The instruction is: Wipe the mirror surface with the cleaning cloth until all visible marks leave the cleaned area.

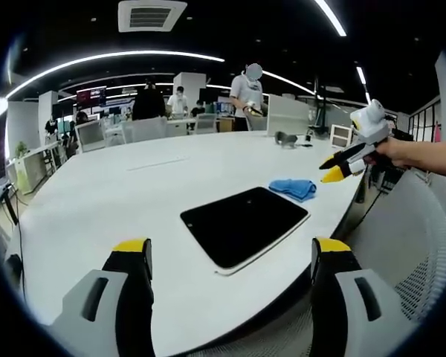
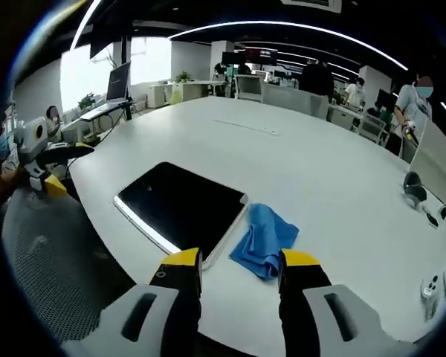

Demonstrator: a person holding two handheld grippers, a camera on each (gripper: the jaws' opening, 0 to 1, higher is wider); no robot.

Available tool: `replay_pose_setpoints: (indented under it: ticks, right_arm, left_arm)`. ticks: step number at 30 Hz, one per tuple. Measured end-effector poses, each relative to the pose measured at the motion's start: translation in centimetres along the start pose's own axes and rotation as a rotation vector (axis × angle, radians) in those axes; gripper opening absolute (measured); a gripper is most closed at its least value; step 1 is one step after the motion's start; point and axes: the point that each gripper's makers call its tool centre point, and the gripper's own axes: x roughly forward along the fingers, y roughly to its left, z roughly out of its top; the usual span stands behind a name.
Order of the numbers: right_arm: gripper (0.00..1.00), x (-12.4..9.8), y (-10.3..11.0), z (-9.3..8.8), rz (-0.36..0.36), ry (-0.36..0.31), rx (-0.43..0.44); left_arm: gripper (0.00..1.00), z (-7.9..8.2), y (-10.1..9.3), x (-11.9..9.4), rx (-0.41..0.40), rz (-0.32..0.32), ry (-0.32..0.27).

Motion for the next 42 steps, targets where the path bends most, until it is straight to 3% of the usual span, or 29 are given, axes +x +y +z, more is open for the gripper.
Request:
replay_pose_setpoints:
  ticks: [8, 16, 23, 29, 42]
  right_arm:
    - [0.29, 2.2, -1.5, -0.5, 0.004, 0.046, -0.019]
    - [0.26, 4.3, -2.9, -0.6, 0.028, 0.057, 0.047]
    - [0.18, 6.5, -3.6, -1.6, 0.019, 0.102, 0.022]
    - [0.16, 8.0, -3.8, -2.0, 0.02, 0.115, 0.062]
    - [0.06, 9.0, -3.5, -2.2, 0.036, 0.125, 0.052]
  left_arm:
    - [0.86, 0.0, -0.1, 0.0, 0.0, -0.007, -0.002]
    - [0.86, -0.1, -0.3, 0.1, 0.002, -0.018, 0.004]
    - [0.86, -0.2, -0.3, 0.1, 0.002, -0.014, 0.009]
    - [0.86, -0.3, -0.3, 0.1, 0.002, -0.014, 0.012]
    - [0.85, -0.3, -0.4, 0.1, 0.002, -0.024, 0.016]
